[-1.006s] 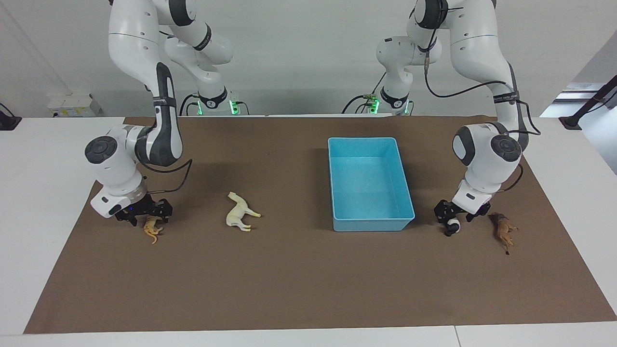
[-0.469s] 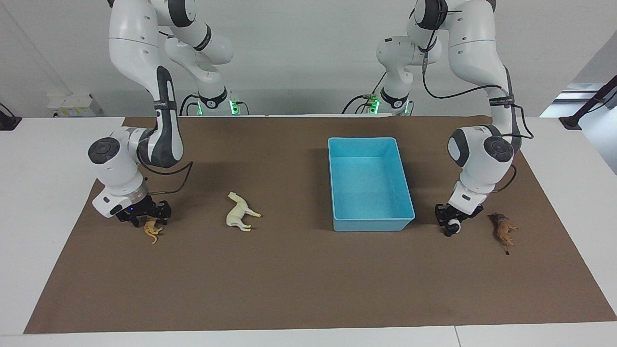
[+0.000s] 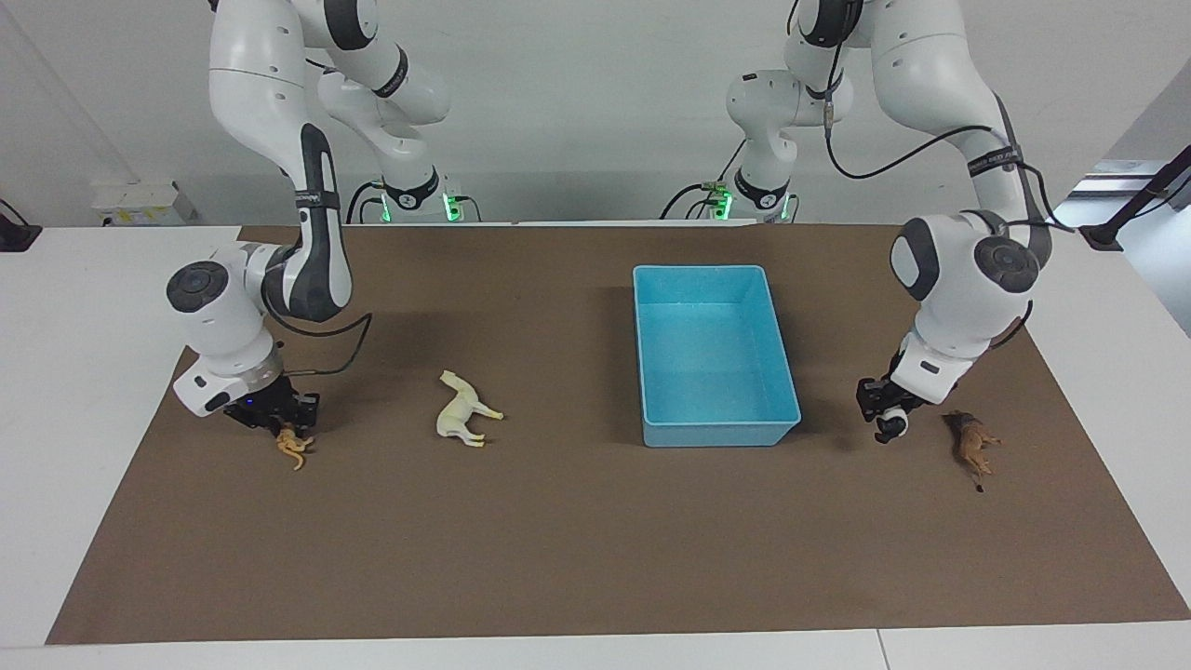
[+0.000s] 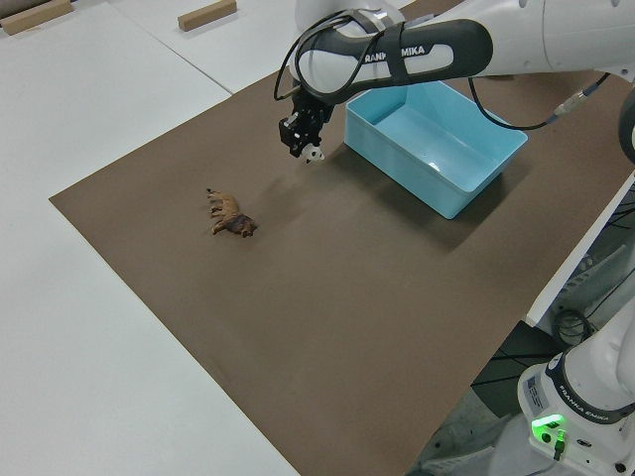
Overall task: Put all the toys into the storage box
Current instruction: 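Drop the panda into the box with the left gripper while the right lifts the deer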
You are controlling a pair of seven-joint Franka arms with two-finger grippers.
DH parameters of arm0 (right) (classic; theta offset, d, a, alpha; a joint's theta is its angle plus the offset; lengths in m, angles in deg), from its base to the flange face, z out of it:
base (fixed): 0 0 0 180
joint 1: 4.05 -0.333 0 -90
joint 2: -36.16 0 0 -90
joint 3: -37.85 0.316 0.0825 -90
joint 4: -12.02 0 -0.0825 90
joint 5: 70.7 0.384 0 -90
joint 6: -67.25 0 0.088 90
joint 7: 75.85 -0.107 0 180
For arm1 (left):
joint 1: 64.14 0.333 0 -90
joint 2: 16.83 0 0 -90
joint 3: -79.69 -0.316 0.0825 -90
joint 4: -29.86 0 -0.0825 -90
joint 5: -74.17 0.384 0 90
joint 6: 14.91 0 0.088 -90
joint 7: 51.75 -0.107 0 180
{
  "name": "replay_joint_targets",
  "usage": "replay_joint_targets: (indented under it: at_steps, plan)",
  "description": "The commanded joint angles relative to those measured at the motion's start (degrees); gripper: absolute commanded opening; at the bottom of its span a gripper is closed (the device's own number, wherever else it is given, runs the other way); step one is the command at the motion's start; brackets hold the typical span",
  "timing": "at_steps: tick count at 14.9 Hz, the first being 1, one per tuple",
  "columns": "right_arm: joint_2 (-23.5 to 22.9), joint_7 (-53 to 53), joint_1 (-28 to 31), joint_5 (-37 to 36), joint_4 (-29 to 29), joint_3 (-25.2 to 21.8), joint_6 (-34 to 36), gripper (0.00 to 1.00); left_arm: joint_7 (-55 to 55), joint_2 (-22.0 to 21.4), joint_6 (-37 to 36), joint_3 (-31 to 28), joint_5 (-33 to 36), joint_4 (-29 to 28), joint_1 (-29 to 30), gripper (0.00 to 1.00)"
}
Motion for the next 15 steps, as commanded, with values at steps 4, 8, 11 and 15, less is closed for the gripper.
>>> replay_joint_targets:
  at_steps: [4,8,11,15]
  plan:
    - [7.67,-1.22,-0.17,-0.59,-2.31,0.88,13.12,0.00,19.85,-10.94,-12.28,-0.03,0.74,-3.09,-14.80,0.79]
    - [14.79,-5.51,-3.76,-0.59,-6.08,1.24,27.79,0.00,21.29,-11.83,-12.01,-0.12,0.92,-4.42,-16.77,1.00]
    - [17.18,-15.60,-9.90,-0.50,-13.01,1.32,39.14,0.00,6.84,-11.39,-10.79,-1.61,3.54,-3.81,-10.20,1.00]
    - [13.16,-39.13,-24.39,0.46,-29.61,1.32,50.41,0.00,-18.22,-8.59,-3.07,-1.70,3.55,-3.81,2.73,1.00]
